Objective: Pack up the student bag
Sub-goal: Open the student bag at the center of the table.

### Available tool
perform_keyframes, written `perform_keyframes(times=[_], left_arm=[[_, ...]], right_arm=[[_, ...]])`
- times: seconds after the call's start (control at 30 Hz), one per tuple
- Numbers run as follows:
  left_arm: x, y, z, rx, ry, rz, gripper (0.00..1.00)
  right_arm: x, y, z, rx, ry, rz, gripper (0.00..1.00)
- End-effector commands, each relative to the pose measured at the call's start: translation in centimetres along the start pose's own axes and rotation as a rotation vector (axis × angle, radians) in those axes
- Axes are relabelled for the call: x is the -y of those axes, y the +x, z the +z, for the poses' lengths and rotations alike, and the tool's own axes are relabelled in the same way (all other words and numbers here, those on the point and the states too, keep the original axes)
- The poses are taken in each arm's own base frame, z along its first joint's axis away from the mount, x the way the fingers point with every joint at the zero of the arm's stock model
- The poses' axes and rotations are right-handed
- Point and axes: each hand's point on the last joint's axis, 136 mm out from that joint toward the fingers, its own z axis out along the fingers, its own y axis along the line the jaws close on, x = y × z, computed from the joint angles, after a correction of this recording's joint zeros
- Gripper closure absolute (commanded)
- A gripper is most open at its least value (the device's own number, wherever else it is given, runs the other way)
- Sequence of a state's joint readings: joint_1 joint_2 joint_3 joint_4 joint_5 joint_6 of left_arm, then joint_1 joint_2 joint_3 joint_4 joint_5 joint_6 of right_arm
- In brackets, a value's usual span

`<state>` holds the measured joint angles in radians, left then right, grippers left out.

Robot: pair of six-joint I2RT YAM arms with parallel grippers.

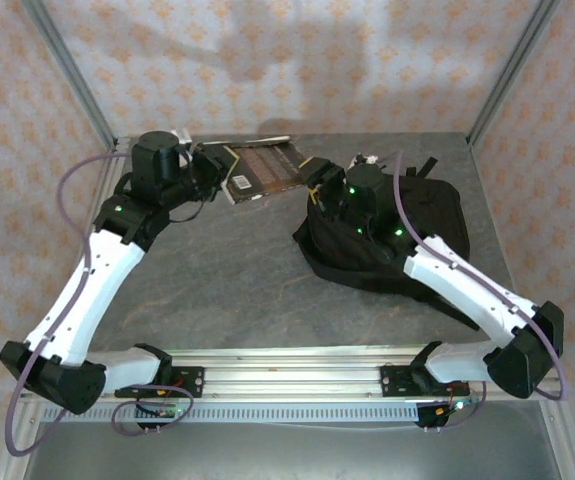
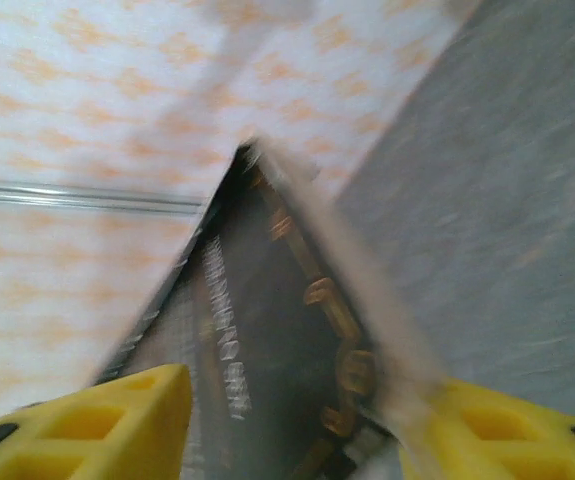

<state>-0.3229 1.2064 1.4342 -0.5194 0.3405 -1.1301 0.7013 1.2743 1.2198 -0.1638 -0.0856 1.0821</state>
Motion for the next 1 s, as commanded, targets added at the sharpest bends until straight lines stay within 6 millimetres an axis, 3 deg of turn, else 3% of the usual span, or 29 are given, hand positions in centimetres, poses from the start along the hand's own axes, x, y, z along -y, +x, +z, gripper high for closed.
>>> perform_keyframes(times=[0.0,0.13,0.23,0.47,0.57,0.67,0.97], left_arm=[[-4.3,-2.5,-5.0,0.173,-0.258,0.186,1.0],[-7.2,-1.3,-3.9,0.104,-0.352,0.213,1.0],[-9.5,-0.2,-2.9,0.047,-0.415,0.216,1.0],[-12.8,1.6,-1.9,-0.002,-0.434,0.195,1.0],[-14.6,2.6,-1.8,-0.022,-0.449,0.163,1.0],[-15.7,2.9,-2.1,-0.021,-0.465,0.163,1.0],[-15.5,1.7,-3.5,0.027,-0.507,0.215,1.0]], right_arm=[[3.9,-3.1,-2.2,0.09,0.295,-0.374,0.38],[7.1,-4.2,-1.5,0.085,0.531,-0.583,0.3],[8.8,-5.1,-0.2,0.085,0.701,-0.663,0.17],[10.7,-3.8,5.3,-0.009,0.811,-0.707,0.16],[11.6,-4.0,7.1,0.022,0.881,-0.659,0.17],[13.1,-3.8,8.6,0.015,0.994,-0.642,0.24],[16.4,-3.3,11.4,-0.011,1.162,-0.681,0.36]])
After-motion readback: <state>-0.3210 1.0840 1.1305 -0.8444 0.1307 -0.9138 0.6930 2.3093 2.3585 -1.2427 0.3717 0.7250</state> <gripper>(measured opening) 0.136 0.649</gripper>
